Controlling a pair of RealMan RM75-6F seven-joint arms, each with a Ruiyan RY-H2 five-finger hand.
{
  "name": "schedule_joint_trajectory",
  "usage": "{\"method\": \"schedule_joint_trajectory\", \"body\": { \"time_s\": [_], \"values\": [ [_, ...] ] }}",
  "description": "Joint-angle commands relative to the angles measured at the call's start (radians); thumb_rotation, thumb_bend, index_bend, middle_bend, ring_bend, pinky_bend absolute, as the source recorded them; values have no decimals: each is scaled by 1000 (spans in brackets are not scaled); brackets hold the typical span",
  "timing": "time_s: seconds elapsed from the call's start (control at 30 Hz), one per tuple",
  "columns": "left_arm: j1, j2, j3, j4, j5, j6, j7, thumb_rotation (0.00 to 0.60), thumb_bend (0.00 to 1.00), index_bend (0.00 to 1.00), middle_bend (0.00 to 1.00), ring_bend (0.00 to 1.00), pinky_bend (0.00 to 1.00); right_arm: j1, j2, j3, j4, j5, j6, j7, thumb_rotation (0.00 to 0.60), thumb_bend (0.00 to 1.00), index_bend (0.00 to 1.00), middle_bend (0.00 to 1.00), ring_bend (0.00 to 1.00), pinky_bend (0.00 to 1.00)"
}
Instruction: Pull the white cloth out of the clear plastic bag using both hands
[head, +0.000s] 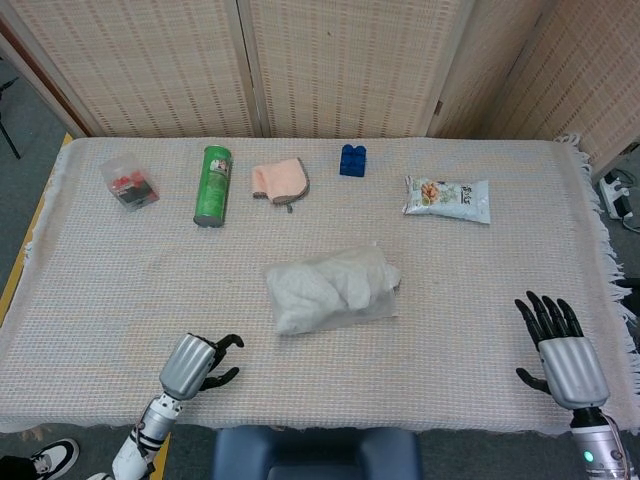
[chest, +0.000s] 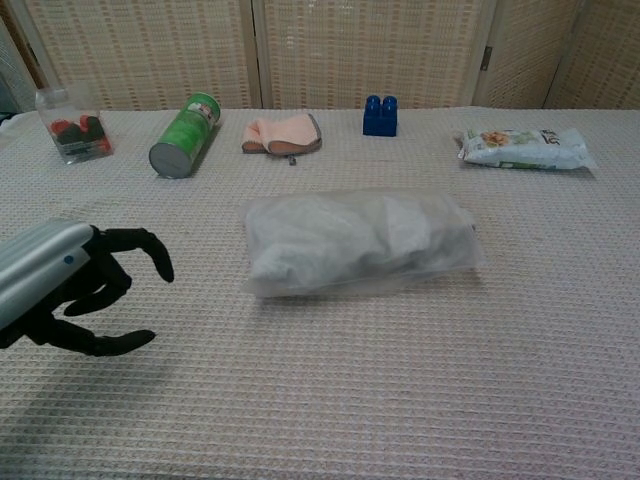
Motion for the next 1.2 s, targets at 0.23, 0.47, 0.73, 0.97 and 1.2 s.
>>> {"method": "schedule_joint_trajectory", "body": {
  "time_s": [0.23,0.47,0.73,0.97,1.2],
  "values": [
    [-84,-203,-46,208,-12,11,40,600,244,471,1000,1000,1000,6,7,2,-6,17,-28,2,600,46,0,0,0,0],
    [-133,-309,-58,396,-12,49,-5,600,265,487,1000,1000,1000,8,18,7,-10,35,-44,13,600,47,0,0,0,0],
    [-178,-390,-66,574,-34,78,-71,600,266,496,1000,1000,1000,12,34,8,-18,47,-65,33,600,47,0,0,0,0],
    [-208,-438,-56,662,-50,89,-119,600,284,517,1000,1000,1000,19,34,13,-18,70,-86,23,600,46,0,0,0,0],
    [-230,-475,-50,720,-71,80,-147,600,288,544,1000,1000,1000,24,35,17,-20,89,-104,13,600,47,0,0,0,0]
  ]
}}
